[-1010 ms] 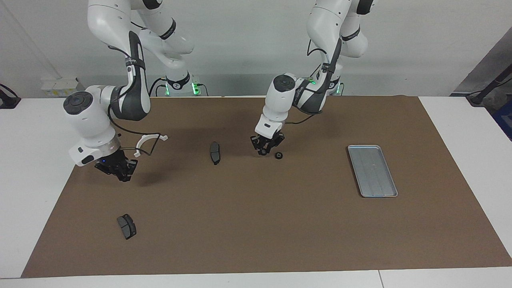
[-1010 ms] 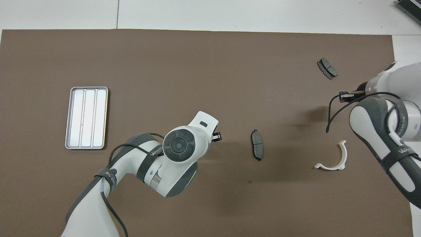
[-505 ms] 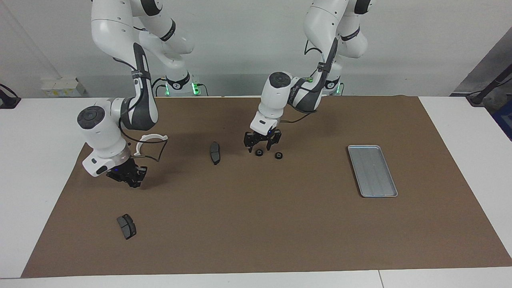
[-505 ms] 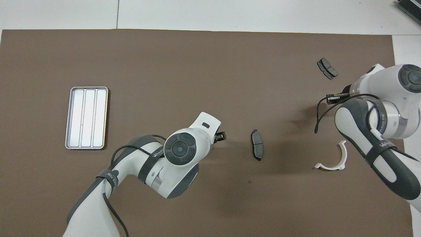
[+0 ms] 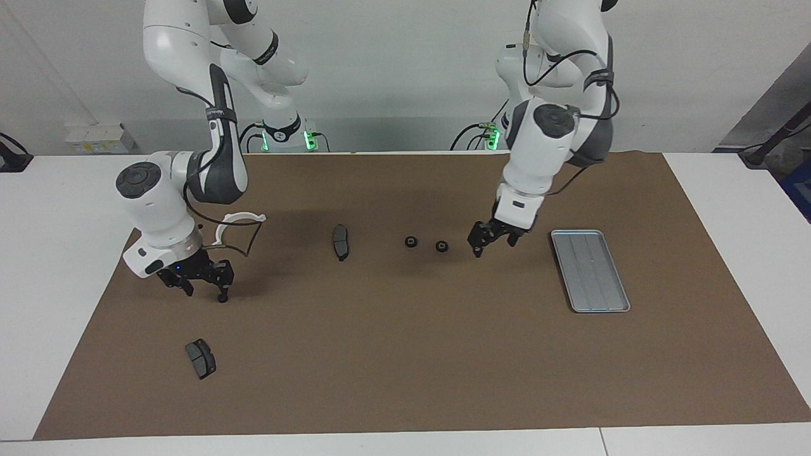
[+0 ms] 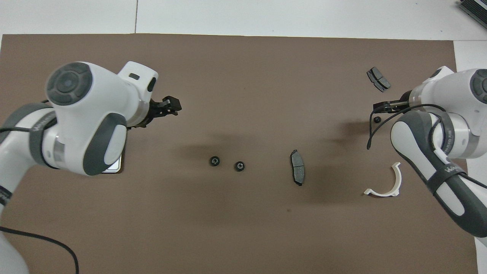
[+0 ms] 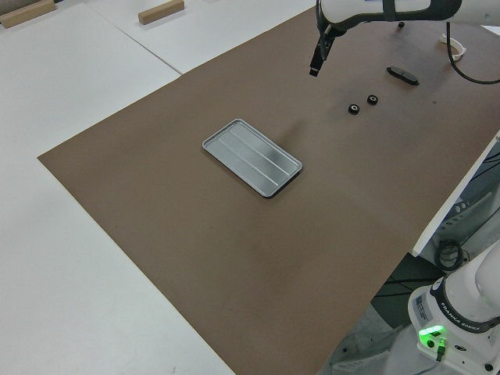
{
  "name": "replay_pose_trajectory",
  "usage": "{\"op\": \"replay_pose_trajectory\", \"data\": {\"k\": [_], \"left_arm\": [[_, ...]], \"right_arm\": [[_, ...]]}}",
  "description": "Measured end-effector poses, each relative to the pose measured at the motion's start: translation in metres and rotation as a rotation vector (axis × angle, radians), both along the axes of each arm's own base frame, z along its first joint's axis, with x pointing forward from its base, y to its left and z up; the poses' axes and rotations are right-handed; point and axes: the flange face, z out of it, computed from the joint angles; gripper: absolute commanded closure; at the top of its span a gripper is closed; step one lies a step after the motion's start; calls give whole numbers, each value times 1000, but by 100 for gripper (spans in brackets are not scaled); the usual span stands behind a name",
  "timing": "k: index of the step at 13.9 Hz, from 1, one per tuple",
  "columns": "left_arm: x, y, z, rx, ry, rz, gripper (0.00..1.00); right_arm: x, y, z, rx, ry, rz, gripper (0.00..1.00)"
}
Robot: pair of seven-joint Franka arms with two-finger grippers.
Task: Place bearing gear from tray to pile
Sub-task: 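Release the gear near the bracket while the left gripper returns to the tray, then move the right gripper back to the center and grasp a gear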
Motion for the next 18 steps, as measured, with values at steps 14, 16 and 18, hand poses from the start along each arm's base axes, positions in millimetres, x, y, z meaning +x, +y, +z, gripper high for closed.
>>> {"op": "replay_pose_trajectory", "data": {"k": [14,16,18], "left_arm": [[-10,122,112,134,19,-219,0],[-9,122,110,134,11,-219,0],[-9,122,104,134,8,-220,0]], "right_arm": [[-81,349,6,117,16,-181,0],[-97,376,-9,105,38,-162,0],[-110,397,-27,76,49,-151,0]]}}
